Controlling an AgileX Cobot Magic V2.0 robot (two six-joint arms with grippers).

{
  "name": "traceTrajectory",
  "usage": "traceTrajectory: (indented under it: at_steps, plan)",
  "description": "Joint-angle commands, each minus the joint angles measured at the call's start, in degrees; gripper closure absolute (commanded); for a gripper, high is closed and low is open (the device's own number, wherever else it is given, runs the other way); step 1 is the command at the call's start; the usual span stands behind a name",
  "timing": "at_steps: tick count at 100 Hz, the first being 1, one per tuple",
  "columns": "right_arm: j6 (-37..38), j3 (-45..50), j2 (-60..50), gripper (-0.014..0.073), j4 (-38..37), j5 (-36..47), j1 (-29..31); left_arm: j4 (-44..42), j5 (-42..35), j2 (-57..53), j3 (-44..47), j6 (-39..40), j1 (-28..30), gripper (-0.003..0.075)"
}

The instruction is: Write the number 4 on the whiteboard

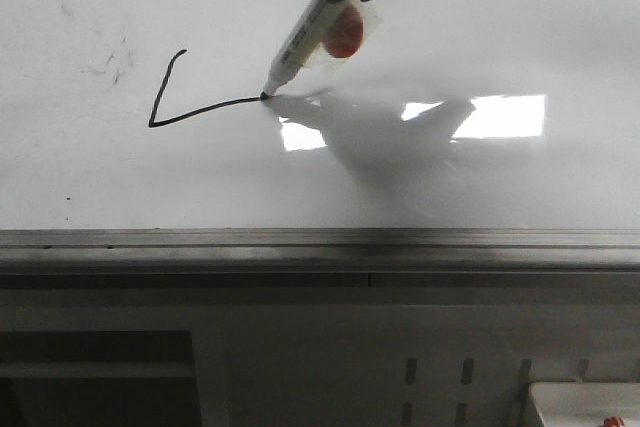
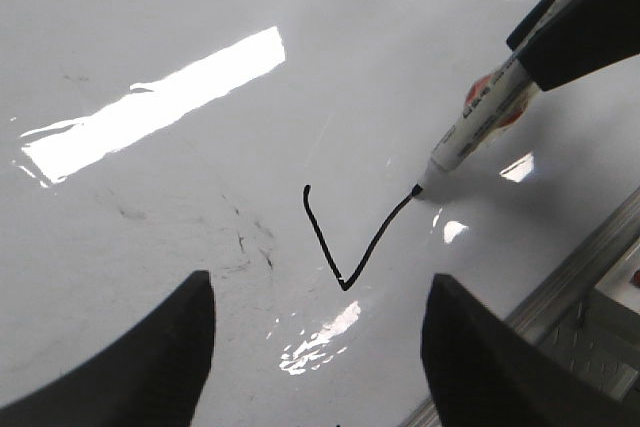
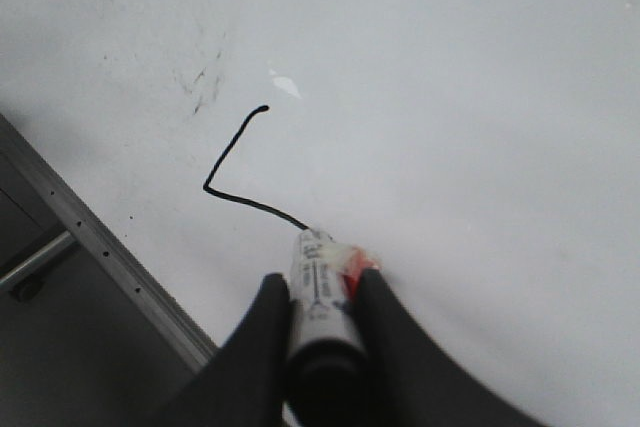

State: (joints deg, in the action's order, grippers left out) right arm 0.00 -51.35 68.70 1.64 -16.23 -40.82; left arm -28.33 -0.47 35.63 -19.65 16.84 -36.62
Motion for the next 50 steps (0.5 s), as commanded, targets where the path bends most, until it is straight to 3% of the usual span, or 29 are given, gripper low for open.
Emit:
traceTrajectory:
  at_steps: [1,23,50]
  plan:
    - [0.0,-3.88,-2.19,0.0648,-0.74,3.09,-1.68,0.63,-3.73,-0.02,-1.72,0.57,0.15,0.0314]
    - [0.0,-9.94,1.01,0.0648,-1.64,3.2,-2.38,0.63,-4.01,-0.02,-1.72,0.57,0.15,0.0313]
    - [0.0,-9.49,5.54,0.0648,-1.64,4.14,-0.87,0.63,-4.25,-0.02,-1.72,0.57,0.15,0.0314]
